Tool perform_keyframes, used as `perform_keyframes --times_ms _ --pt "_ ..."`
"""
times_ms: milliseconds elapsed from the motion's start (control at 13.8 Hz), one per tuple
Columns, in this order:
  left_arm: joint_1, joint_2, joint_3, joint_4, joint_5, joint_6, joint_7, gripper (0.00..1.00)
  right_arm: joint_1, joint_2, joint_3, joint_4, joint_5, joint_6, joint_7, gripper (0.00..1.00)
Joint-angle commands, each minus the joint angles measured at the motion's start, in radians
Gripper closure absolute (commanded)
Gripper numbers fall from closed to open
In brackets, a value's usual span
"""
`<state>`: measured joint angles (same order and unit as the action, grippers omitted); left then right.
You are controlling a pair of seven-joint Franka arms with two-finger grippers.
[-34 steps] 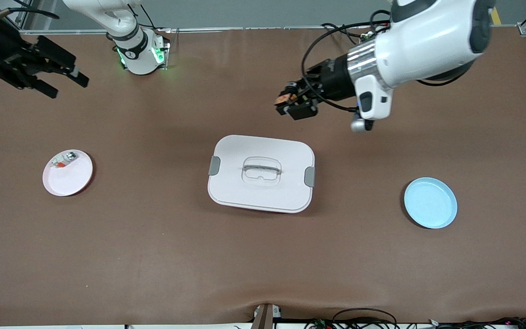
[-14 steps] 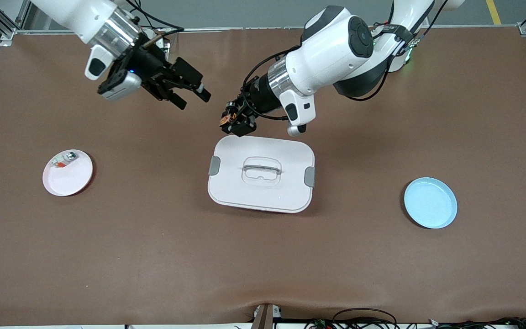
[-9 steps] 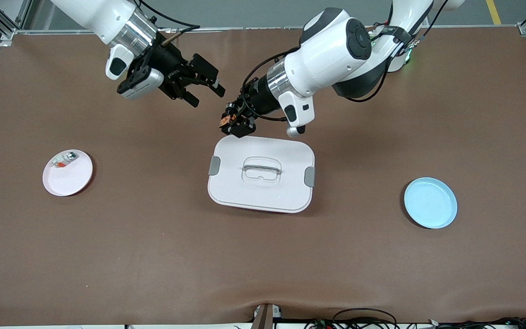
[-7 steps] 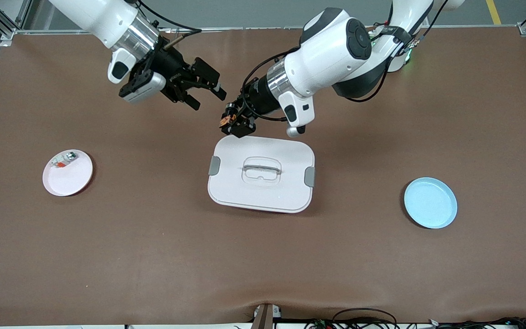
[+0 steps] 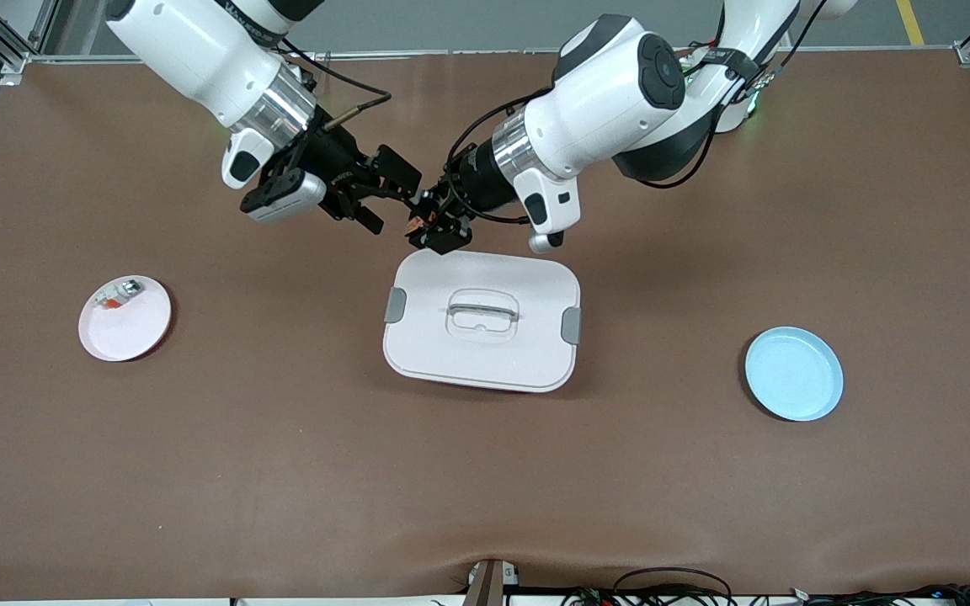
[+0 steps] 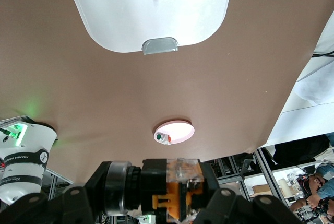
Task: Transfer orange switch to right arm and place
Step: 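Close the right gripper on the switch held by the left gripper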
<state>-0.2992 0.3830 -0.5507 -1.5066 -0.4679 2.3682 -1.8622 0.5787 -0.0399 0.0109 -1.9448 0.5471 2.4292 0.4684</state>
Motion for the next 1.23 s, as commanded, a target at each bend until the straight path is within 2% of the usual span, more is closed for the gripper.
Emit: perform_keyframes --times_ms 0,362,435,579,652,797,869,1086,1159 --pt "-0.009 0.002 0.003 0.009 0.028 0.013 -0.026 0.69 0.023 0.028 -0.006 0.029 0.014 0.016 -0.011 0.00" --pt "-0.009 0.000 0.003 0.008 0.028 0.013 -0.026 0.69 0.023 0.035 -0.006 0.030 0.013 0.013 -0.014 0.00" --pt "-0.009 0.000 0.003 0.006 0.028 0.013 -0.026 0.69 0.023 0.035 -0.006 0.030 0.013 0.011 -0.017 0.03" --pt "-0.009 0.004 0.003 0.006 0.028 0.013 -0.026 0.69 0.021 0.035 -0.008 0.037 0.013 0.005 -0.063 0.41" --pt "-0.009 0.004 0.003 0.006 0.028 0.013 -0.026 0.68 0.021 0.035 -0.008 0.037 0.013 0.005 -0.066 0.64" --pt "-0.009 0.004 0.003 0.006 0.028 0.013 -0.026 0.68 0.021 0.037 -0.008 0.038 0.014 0.004 -0.054 0.75" --pt "-0.008 0.004 0.003 0.006 0.028 0.013 -0.026 0.69 0.023 0.035 -0.008 0.038 0.014 0.004 -0.053 0.84" --pt "-0.009 0.004 0.003 0.006 0.029 0.013 -0.025 0.68 0.023 0.041 -0.008 0.044 0.016 0.004 -0.051 0.87" --pt "-0.009 0.004 0.003 0.006 0.028 0.013 -0.025 0.68 0.023 0.045 -0.008 0.046 0.017 0.004 -0.053 1.00"
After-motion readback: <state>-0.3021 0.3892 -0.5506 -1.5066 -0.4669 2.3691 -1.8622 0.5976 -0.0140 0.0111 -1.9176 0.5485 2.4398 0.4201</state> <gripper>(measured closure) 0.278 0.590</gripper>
